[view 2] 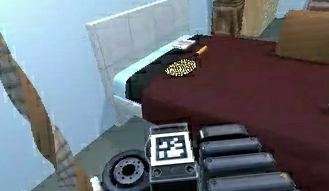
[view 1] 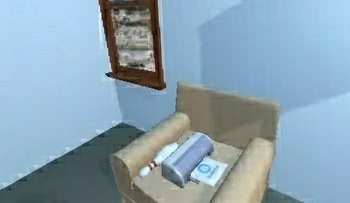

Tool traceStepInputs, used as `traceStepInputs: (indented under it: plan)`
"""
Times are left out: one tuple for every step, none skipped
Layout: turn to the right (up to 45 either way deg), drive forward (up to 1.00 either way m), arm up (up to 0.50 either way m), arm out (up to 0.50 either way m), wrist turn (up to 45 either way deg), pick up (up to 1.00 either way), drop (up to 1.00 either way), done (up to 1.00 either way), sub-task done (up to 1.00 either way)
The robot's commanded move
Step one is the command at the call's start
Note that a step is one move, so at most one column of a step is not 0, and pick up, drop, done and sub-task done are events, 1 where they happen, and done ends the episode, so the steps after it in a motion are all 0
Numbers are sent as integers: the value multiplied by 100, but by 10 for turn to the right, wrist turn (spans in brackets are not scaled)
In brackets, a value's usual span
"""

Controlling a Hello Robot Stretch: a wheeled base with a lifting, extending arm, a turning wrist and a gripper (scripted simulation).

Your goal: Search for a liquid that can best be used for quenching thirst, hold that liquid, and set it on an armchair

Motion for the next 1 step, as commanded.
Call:
traceStepInputs:
  plan:
    - [-390, 0, 0, 0, 0, 0, 0, 0, 0]
